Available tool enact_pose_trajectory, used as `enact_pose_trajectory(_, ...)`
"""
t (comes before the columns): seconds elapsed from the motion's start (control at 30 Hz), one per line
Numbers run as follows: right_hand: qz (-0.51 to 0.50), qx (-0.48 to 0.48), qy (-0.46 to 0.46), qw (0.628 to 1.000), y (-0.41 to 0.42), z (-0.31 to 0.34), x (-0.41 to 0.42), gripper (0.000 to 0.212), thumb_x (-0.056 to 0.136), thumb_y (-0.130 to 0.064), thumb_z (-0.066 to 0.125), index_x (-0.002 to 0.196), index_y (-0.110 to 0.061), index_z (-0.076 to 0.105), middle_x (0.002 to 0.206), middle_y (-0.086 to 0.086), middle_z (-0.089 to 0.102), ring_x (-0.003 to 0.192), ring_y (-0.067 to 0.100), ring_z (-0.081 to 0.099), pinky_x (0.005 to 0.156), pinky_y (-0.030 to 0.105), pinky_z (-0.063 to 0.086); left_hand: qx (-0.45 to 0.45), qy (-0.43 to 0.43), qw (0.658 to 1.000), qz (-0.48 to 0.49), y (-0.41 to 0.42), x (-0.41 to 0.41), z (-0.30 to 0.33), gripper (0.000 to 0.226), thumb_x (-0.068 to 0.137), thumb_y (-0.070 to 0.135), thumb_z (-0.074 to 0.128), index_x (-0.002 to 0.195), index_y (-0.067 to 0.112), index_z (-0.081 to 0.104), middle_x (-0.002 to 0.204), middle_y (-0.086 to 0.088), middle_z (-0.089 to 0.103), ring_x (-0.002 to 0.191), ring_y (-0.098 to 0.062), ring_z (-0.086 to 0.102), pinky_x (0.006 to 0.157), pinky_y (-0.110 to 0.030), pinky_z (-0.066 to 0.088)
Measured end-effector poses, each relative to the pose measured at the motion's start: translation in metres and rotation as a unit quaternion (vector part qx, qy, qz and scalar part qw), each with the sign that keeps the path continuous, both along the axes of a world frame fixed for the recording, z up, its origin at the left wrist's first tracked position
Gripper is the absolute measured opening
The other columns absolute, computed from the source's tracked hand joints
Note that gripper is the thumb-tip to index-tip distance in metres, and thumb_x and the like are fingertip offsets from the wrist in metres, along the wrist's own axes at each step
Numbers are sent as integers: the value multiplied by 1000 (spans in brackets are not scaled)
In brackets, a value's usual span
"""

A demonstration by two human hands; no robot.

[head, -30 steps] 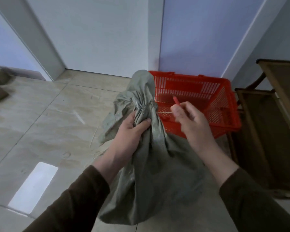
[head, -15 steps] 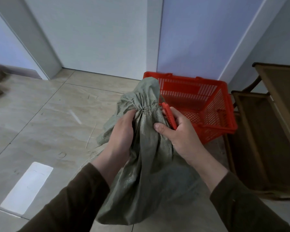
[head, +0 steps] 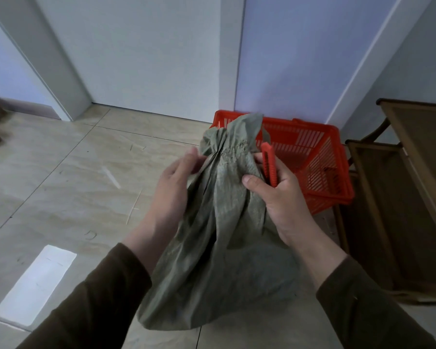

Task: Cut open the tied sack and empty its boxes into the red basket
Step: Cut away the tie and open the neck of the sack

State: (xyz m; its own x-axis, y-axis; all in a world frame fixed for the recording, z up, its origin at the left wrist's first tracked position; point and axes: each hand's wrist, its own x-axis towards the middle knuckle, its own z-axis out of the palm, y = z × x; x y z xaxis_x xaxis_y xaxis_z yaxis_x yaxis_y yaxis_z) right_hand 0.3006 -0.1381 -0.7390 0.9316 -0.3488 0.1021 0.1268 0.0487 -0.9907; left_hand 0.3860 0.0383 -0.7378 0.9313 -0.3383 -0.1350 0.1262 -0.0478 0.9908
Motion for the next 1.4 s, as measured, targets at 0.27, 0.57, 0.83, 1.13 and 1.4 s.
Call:
enact_pose_trajectory(0.27,18,17,17,1000,1,15,0,36,75,-55,89,100,-30,81,101,4,80,97,24,75,91,48,60,-160,106,981,-31,-16,-7,27,24,103,22,65,110,4,79,110,-21,80,101,-33,79,82,-37,64)
enact_pose_trajectory(0.57,-40,71,5,997,6,118,1,49,71,-61,88,112,-40,71,56,-20,59,42,-3,49,43,9,37,-58,91,993,-52,-6,-37,84,24,93,-4,71,115,5,77,114,-12,81,109,-31,77,95,-41,62)
enact_pose_trajectory(0.83,8,24,116,993,21,250,14,89,63,-66,91,139,-31,62,117,-7,76,94,5,74,81,28,61,-117,180,976,-27,11,-64,185,55,90,7,78,138,17,54,131,-9,75,115,-21,75,91,-34,63)
enact_pose_trajectory(1.13,-63,-17,139,988,51,335,-23,21,80,-46,76,100,-47,78,90,-12,79,83,4,73,77,35,58,-38,243,959,142,28,-76,283,43,107,11,54,149,19,50,139,7,64,122,-10,62,92,-18,49)
enact_pose_trajectory(1.4,7,-57,193,980,63,362,-83,37,77,-63,82,109,-46,76,110,-13,78,105,7,72,91,35,55,-54,268,958,90,28,-83,370,84,81,82,62,132,15,60,123,-6,75,113,-23,72,99,-43,56)
